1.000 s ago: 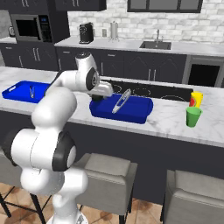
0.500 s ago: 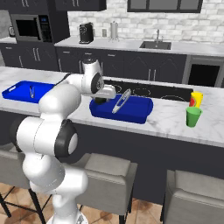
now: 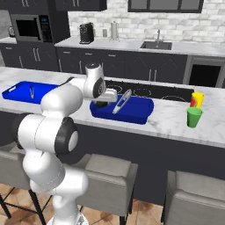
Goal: Gather the squashs from the fridge and place them on a tray on the dining counter. Then gather the chicken drumstick and steak from the fridge and place them on the other tray.
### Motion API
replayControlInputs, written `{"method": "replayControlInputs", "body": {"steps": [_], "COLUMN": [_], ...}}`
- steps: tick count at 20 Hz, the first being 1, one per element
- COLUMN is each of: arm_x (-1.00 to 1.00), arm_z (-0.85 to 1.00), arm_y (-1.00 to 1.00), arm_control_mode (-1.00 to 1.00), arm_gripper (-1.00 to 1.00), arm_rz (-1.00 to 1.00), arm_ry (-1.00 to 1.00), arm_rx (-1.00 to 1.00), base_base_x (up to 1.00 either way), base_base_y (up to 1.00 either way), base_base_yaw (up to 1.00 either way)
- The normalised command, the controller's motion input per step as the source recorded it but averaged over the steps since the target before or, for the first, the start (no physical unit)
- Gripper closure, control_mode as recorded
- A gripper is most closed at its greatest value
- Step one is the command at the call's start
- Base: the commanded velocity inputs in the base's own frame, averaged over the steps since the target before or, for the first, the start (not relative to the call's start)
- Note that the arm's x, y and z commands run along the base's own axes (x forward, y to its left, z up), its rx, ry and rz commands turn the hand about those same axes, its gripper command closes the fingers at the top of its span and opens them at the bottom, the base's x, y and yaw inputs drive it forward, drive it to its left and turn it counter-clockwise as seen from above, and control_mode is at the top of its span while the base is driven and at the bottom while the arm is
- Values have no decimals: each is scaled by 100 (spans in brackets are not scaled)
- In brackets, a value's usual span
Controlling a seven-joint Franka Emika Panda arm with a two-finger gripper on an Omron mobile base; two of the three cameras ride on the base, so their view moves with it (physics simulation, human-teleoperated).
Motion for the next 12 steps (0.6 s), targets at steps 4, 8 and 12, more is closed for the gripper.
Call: {"method": "replayControlInputs", "body": {"steps": [4, 8, 12], "arm_x": [0, 0, 0], "arm_z": [-17, -16, -14], "arm_y": [0, 0, 0], "arm_control_mode": [-100, -100, -100], "arm_gripper": [100, 100, 100], "arm_rz": [6, 5, 4], "arm_ry": [0, 0, 0], "arm_rx": [0, 0, 0], "base_base_x": [0, 0, 0], "base_base_y": [0, 0, 0], "base_base_yaw": [0, 0, 0]}}
